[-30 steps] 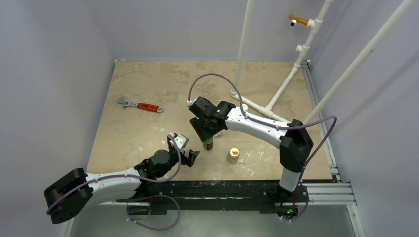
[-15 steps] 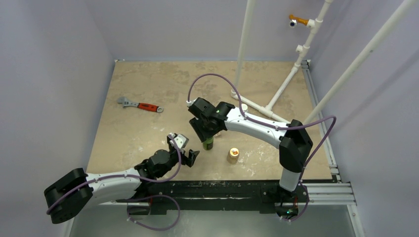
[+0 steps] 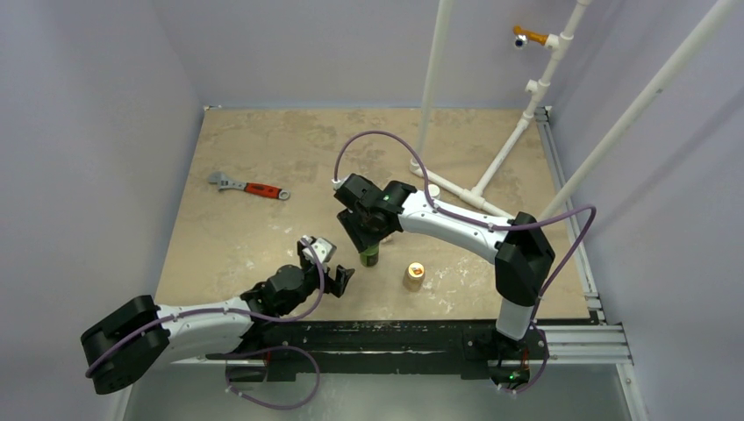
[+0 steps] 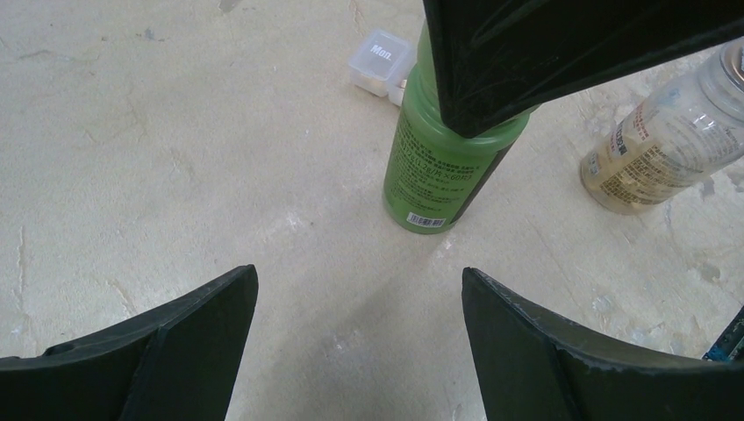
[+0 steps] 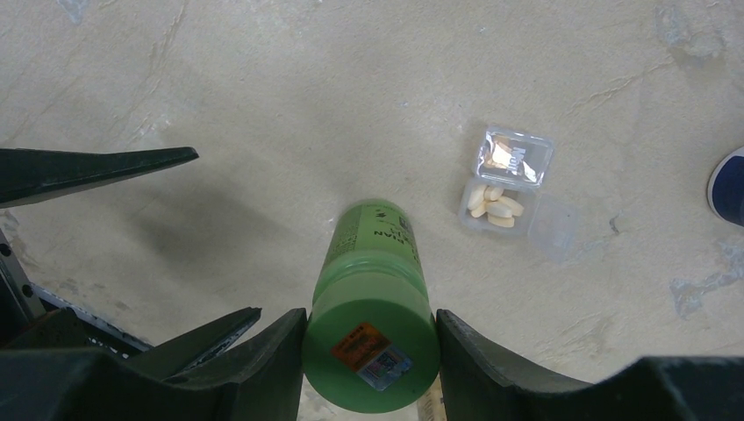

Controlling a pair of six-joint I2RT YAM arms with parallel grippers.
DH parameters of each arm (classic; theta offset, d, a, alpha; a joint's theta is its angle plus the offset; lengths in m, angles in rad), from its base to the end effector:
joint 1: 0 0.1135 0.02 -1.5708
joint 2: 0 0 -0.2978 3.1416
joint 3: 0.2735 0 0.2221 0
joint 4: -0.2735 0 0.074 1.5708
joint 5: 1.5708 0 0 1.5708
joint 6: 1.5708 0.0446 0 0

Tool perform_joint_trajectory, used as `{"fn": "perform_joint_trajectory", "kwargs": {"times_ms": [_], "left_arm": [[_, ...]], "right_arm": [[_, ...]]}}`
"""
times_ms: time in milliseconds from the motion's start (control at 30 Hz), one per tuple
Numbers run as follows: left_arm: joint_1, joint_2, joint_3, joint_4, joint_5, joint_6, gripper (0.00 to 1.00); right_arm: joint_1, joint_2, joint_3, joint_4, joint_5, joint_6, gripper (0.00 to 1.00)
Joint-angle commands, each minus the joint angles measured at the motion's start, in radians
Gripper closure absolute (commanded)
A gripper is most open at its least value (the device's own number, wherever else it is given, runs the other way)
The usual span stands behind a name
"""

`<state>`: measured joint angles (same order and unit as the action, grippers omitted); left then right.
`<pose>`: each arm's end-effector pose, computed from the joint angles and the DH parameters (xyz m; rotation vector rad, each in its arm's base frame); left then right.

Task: Sort the pills into containers
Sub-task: Screw the lid of the pill bottle onto the pill bottle.

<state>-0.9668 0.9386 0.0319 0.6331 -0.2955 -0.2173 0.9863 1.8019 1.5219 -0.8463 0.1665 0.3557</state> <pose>0.0876 -0.1041 0.1908 0.4848 1.8048 -0.5562 0.2054 0.2970 0.2954 -0.7844 2.5682 0.2018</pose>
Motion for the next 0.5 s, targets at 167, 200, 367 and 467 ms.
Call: {"fn": "perform_joint_trajectory", "kwargs": {"times_ms": [167,200,367,467], "left_arm": [[0.009,-0.006,0.031,0.035,0.006,-0.016,0.15],[0.01,-0.006,0.031,0.035,0.007,-0.016,0.14],[0.011,-0.014,0.033,0.027,0.009,-0.016,0.14],[0.011,-0.019,0.033,0.024,0.011,-0.014,0.14]], "right_arm": [[0.004,0.011,0.002,0.024,-0.011,0.017,0.86],[0.003,0.013,-0.002,0.028,-0.012,0.018,0.86],[0.003,0.026,-0.036,0.05,-0.027,0.028,0.86],[0.003,0.029,-0.052,0.059,-0.03,0.032,0.85]]}}
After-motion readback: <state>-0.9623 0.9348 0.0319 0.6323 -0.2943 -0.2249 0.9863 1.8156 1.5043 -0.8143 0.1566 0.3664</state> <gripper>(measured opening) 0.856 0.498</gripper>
